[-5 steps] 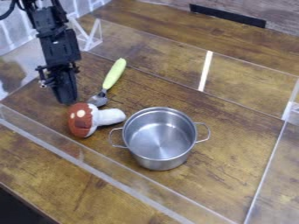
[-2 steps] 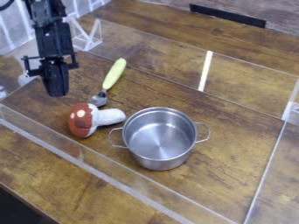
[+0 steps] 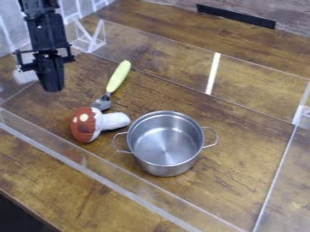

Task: Move the green spoon to the left

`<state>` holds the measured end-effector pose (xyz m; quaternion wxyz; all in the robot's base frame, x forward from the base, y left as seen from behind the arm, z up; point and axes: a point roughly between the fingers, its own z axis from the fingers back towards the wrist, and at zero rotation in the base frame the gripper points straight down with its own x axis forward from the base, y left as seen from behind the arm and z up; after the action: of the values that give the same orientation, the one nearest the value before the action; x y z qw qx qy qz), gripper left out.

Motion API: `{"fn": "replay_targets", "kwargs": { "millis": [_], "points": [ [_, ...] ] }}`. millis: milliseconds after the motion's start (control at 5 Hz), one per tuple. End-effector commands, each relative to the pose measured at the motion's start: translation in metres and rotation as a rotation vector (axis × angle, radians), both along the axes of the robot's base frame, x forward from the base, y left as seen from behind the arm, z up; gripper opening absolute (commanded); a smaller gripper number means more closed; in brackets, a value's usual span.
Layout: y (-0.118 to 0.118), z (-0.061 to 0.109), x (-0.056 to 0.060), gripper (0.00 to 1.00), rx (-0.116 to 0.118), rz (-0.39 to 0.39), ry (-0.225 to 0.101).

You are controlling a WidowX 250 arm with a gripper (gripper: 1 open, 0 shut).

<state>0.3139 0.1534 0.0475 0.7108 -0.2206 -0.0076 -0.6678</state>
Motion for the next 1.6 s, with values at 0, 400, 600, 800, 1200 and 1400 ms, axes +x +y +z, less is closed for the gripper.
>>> {"fn": "replay_targets", "kwargs": {
  "millis": [0,400,600,800,1200,1400],
  "points": [
    [0.000,0.008,0.004,0.00,0.014,0.073,-0.047],
    [0.023,-0.004,-0.007,0.00,-0.006,0.097,-0.043],
    [0.021,0.002,-0.004,0.00,-0.016,0.070,-0.042],
    [0.016,0.011,0.001,0.00,-0.027,0.061,-0.044],
    [0.013,0.014,0.006,1.00,-0.039,0.055,-0.043],
    [0.018,0.016,0.013,1.00,-0.046,0.057,-0.044]
  ]
}}
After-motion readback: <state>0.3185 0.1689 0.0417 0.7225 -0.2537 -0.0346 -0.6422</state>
